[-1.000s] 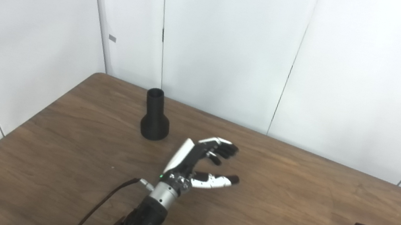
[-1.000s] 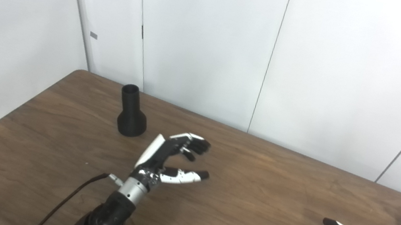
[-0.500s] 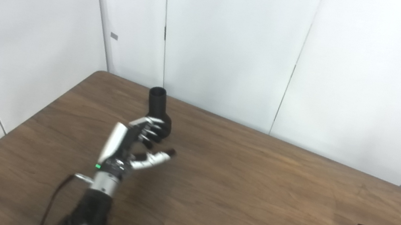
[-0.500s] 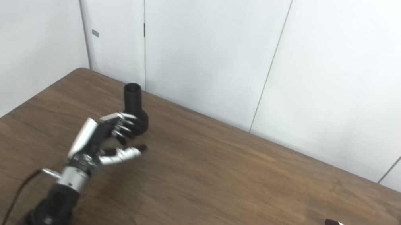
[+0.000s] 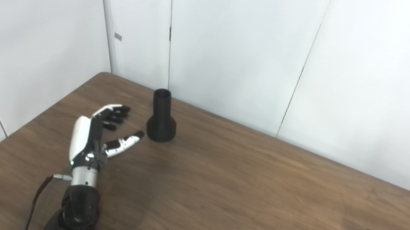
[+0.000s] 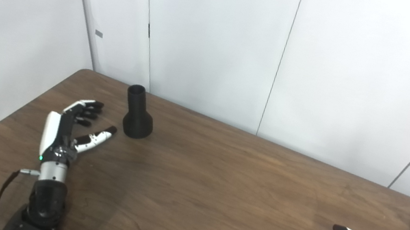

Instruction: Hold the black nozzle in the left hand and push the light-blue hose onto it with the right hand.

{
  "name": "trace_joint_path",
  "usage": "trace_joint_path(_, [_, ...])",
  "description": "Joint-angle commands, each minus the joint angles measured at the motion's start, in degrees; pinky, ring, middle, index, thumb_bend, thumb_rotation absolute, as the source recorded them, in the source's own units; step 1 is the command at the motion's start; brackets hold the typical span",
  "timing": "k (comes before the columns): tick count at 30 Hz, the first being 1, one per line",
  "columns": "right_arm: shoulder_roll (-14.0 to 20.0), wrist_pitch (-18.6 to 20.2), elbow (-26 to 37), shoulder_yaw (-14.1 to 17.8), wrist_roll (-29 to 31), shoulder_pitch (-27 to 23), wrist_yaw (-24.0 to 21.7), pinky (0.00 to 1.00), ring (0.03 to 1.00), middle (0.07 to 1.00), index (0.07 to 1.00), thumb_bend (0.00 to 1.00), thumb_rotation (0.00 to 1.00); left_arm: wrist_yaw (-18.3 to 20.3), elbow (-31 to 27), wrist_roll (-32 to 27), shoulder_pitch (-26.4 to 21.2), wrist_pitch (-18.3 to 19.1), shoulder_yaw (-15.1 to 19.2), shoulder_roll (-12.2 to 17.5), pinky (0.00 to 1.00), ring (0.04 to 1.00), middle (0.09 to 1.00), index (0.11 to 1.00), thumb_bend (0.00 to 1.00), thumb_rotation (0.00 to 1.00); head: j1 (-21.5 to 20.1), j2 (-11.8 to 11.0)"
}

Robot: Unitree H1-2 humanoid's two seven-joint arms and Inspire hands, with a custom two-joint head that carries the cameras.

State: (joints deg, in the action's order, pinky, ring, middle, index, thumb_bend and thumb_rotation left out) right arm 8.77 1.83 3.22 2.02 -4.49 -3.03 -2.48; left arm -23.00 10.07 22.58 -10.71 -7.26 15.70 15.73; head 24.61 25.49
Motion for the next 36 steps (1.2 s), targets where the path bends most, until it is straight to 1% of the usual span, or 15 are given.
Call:
trace_joint_path(1, [0.20,-0.48,1.89,-0.06,-0.02,-0.86,0.05,0.30,0.387,0.487,0.669,0.55,0.00,-0.76,-1.85,2.28,-3.21,2.40,-0.44,1.78,0.78,0.836,0.838,0.792,0.72,0.18,-0.12,0.01])
trace_joint_path(2, [0.13,-0.14,2.06,-0.02,0.05,-0.84,0.06,0.30,0.389,0.487,0.668,0.55,0.00,-0.40,-2.07,3.63,-3.65,4.65,-0.90,2.26,0.78,0.854,0.871,0.831,0.73,0.21,-0.12,0.01])
trace_joint_path(4, [0.14,0.02,2.13,-0.01,0.08,-0.83,0.05,0.31,0.389,0.487,0.667,0.55,0.00,1.01,-2.30,5.87,-4.66,9.34,-2.04,3.40,0.75,0.861,0.896,0.889,0.78,0.28,-0.30,0.11])
trace_joint_path(6, [0.25,-0.29,2.07,-0.12,-0.21,-0.83,0.08,0.31,0.389,0.487,0.667,0.55,0.00,4.25,-1.97,6.04,-5.91,13.52,-3.34,5.02,0.76,0.895,0.934,0.961,0.85,0.33,-0.30,0.11])
trace_joint_path(7, [0.21,-0.17,2.25,-0.12,-0.21,-0.78,0.10,0.31,0.389,0.487,0.665,0.55,0.00,6.19,-1.46,5.78,-6.54,14.77,-4.16,6.14,0.77,0.917,0.956,0.980,0.88,0.35,-0.46,0.12])
trace_joint_path(8, [0.14,0.07,2.49,-0.12,-0.16,-0.72,0.10,0.32,0.389,0.487,0.664,0.55,0.00,7.95,-1.32,5.51,-6.99,15.85,-4.92,7.10,0.79,0.950,0.982,0.992,0.91,0.36,-0.46,0.12])
trace_joint_path(10, [0.00,0.64,3.13,-0.16,-0.14,-0.60,0.13,0.31,0.390,0.487,0.664,0.55,0.00,11.63,-1.21,4.92,-8.03,18.06,-6.40,8.94,0.83,0.985,0.996,0.998,0.95,0.38,-0.66,0.20])
trace_joint_path(11, [-0.03,1.10,3.50,-0.24,-0.37,-0.56,0.22,0.30,0.391,0.487,0.665,0.55,0.00,13.44,-1.07,4.50,-8.64,19.29,-7.06,9.78,0.86,0.994,0.999,1.000,0.98,0.39,-0.71,0.19])
trace_joint_path(13, [-0.13,1.47,4.03,-0.39,-0.78,-0.50,0.37,0.30,0.391,0.487,0.666,0.55,0.00,16.79,-0.34,3.59,-9.84,21.02,-8.22,11.36,0.90,0.999,1.000,1.000,1.00,0.41,-0.84,0.18])
trace_joint_path(16, [-0.42,2.39,4.92,-0.56,-1.16,-0.39,0.56,0.31,0.390,0.487,0.661,0.55,0.00,19.74,1.20,2.35,-11.35,21.25,-9.44,12.93,0.91,1.000,1.000,1.000,1.00,0.42,-1.13,0.18])
trace_joint_path(19, [-0.67,3.43,5.76,-0.69,-1.53,-0.31,0.67,0.32,0.391,0.487,0.662,0.55,0.00,21.42,3.33,2.16,-12.67,21.16,-10.93,14.22,0.90,1.000,1.000,1.000,1.00,0.44,-1.34,0.33])
trace_joint_path(22, [-0.82,4.19,6.58,-0.80,-1.84,-0.20,0.65,0.32,0.396,0.487,0.667,0.55,0.00,22.48,4.88,1.61,-13.59,21.34,-11.57,14.88,0.92,1.000,1.000,1.000,1.00,0.45,-1.68,0.45])
trace_joint_path(28, [-1.13,5.38,8.18,-0.94,-1.82,-0.07,0.46,0.32,0.403,0.487,0.680,0.54,0.00,23.52,8.28,1.66,-15.03,20.99,-12.95,15.61,0.96,1.000,1.000,0.999,1.00,0.43,-1.82,0.60])
trace_joint_path(33, [-1.21,6.21,9.10,-1.00,-1.64,0.11,0.43,0.32,0.408,0.487,0.689,0.54,0.00,23.54,9.57,1.31,-15.39,21.06,-13.72,15.49,0.99,1.000,0.994,0.977,1.00,0.40,-2.15,0.98])
trace_joint_path(36, [-1.22,6.91,9.93,-1.18,-2.01,0.27,0.46,0.32,0.408,0.487,0.693,0.54,0.00,23.57,10.35,1.38,-15.59,21.05,-14.41,15.39,0.97,1.000,0.991,0.967,1.00,0.40,-2.24,1.12])
